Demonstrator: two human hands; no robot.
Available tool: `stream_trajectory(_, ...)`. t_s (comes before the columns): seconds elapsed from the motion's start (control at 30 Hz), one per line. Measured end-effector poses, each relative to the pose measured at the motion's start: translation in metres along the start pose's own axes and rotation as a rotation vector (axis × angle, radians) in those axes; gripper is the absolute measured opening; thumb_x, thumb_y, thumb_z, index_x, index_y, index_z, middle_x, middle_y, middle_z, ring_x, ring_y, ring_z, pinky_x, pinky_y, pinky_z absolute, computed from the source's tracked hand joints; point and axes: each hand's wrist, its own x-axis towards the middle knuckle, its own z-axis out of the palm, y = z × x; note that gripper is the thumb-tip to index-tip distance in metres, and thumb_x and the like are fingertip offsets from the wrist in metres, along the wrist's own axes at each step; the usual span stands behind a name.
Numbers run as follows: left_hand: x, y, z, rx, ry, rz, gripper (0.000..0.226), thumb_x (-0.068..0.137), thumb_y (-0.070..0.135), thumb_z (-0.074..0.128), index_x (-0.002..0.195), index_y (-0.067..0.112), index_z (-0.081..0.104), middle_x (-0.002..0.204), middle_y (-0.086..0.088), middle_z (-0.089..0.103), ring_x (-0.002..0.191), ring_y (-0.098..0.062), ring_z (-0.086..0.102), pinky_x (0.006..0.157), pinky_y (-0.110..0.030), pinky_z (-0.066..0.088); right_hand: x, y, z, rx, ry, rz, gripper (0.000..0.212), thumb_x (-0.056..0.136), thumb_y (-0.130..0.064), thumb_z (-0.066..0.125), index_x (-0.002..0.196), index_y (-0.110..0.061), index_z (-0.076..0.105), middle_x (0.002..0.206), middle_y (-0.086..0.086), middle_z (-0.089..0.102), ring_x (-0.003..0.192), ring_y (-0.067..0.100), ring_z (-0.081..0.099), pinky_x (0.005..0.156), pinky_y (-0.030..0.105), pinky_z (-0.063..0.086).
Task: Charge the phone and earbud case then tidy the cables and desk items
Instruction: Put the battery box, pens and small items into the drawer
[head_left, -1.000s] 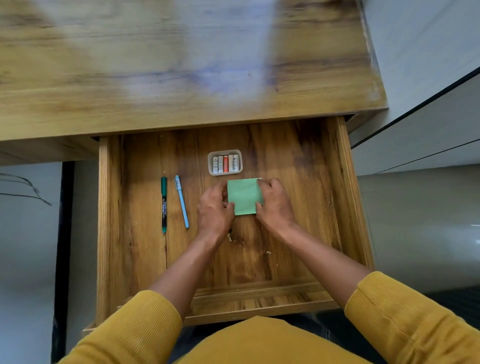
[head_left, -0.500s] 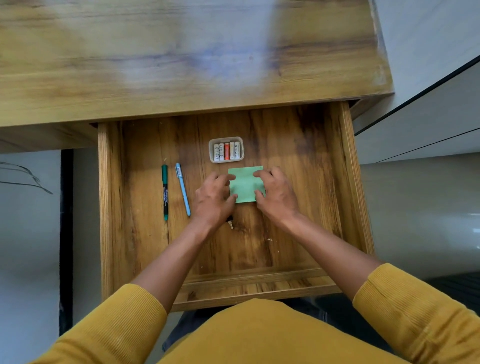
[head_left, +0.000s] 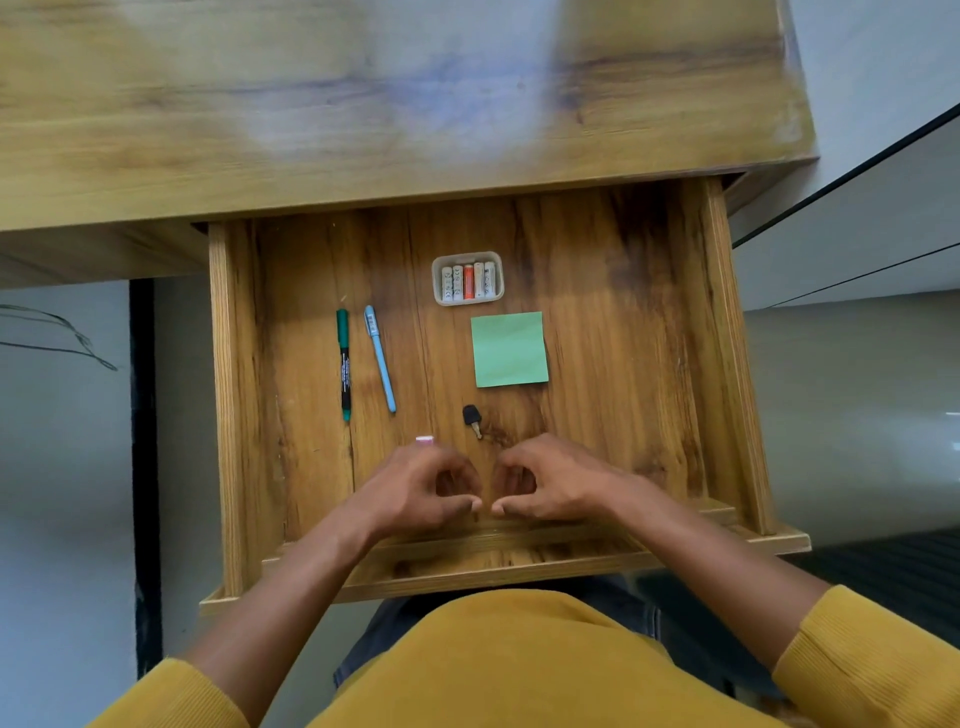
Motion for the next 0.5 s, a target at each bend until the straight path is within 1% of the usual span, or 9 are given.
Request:
stream_trajectory(0.07,-0.002,0.001,-0.001,0.015,-0.025,0.005,0.020,0.093,0.048,0.077,0.107,0.035,0.074,0.102,0.020,0.068,0.092,0.005,0.063,0.078,-0.015,0.053,-0.005,-0.001,0.004,0.013,-0.056,0.001,0.032,0.089,-0.058,0.074,0.108,-0.034,0.068,0.104,-0.014,0.068,0.094,0.004,0.064,0.083,0.033,0.059)
stream_trajectory(0.13,-0.003,0.002,-0.001,0.056,-0.079,0.009,0.024,0.091,0.051,0.078,0.107,0.035,0.074,0.101,0.020,0.068,0.091,0.004,0.061,0.075,-0.015,0.049,-0.009,-0.002,0.007,0.006,-0.098,0.008,0.035,0.086,-0.059,0.077,0.108,-0.034,0.066,0.105,-0.013,0.067,0.094,0.005,0.063,0.085,0.035,0.059)
stream_trajectory(0.3,-0.011,0.000,0.004,0.162,-0.214,-0.019,0.032,0.086,0.062,0.078,0.103,0.036,0.070,0.099,0.019,0.065,0.090,0.002,0.059,0.080,-0.026,0.056,-0.013,-0.003,0.012,-0.038,-0.137,0.015,0.043,0.085,-0.059,0.078,0.114,-0.030,0.065,0.108,-0.012,0.065,0.095,0.006,0.061,0.087,0.035,0.057)
stream_trajectory(0.4,-0.014,-0.005,0.007,0.197,-0.207,-0.032,0.028,0.087,0.060,0.076,0.102,0.037,0.069,0.099,0.018,0.065,0.092,-0.002,0.060,0.084,-0.033,0.059,-0.011,-0.002,0.013,-0.079,-0.121,0.016,0.038,0.086,-0.057,0.078,0.111,-0.032,0.066,0.105,-0.014,0.064,0.094,0.007,0.059,0.085,0.035,0.055)
stream_trajectory(0.5,-0.016,-0.011,0.010,0.181,-0.186,-0.021,0.027,0.088,0.059,0.076,0.101,0.037,0.069,0.099,0.018,0.065,0.093,-0.002,0.060,0.085,-0.033,0.058,-0.008,-0.001,0.013,-0.079,-0.119,0.012,0.036,0.085,-0.057,0.079,0.109,-0.034,0.066,0.103,-0.015,0.064,0.092,0.004,0.058,0.083,0.033,0.055)
